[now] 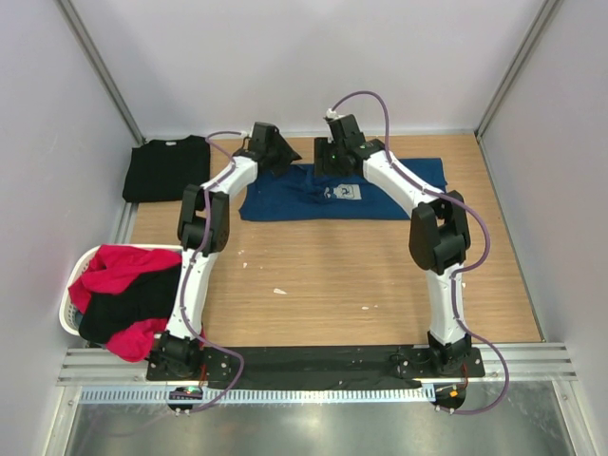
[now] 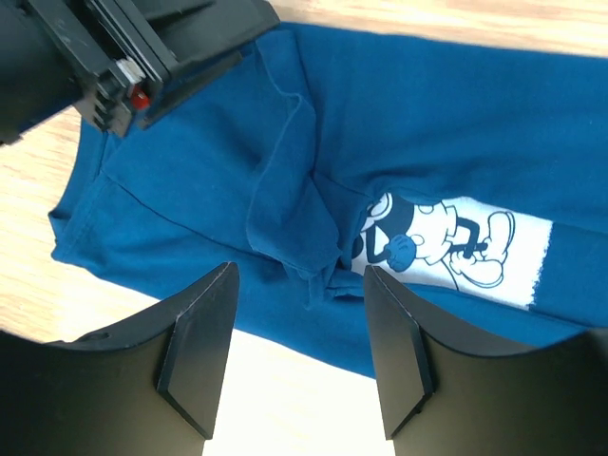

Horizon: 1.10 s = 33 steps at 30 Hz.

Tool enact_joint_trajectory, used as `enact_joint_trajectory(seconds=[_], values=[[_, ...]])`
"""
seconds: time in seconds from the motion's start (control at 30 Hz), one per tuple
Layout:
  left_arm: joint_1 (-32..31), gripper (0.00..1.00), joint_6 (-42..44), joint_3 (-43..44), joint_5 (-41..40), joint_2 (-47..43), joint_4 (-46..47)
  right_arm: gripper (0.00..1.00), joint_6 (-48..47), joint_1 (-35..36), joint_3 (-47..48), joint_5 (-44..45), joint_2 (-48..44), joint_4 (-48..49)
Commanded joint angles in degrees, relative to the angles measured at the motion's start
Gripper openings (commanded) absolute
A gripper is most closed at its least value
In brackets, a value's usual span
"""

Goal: Fold and stack the t-shirts
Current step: Fold the tshirt

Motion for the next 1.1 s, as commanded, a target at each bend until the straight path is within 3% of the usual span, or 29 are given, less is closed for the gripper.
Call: enact_joint_trajectory(seconds=[0.0,0.3,0.53,0.83,1.07], values=[[0.1,0.54,-1.4,1.2,1.0,1.2,3.4,0.6,-0.6,0.3,2.9,1.0,0.3,-0.4],[-0.2,0.41,-2.9,2.5,1.6,2.7,4.7,0.6,-1.0,0.7,1.7,1.0,1.0,-0.5],[-0.2,0.0,-2.7,3.4,1.2,2.0,5.6,0.59,-0.8,1.0,1.9,0.7,2.0,0.4],[-0.2,0.0,-7.0,-1.1,-4.2,-4.2,5.6,0.59,-0.7,2.5,4.1,-1.4,3.9,1.6],[-0.2,0.0,-9.9,-5.8,-9.2,-10.2,5.8,0.59,5.1,2.4,5.8,-1.4,4.5,1.3]])
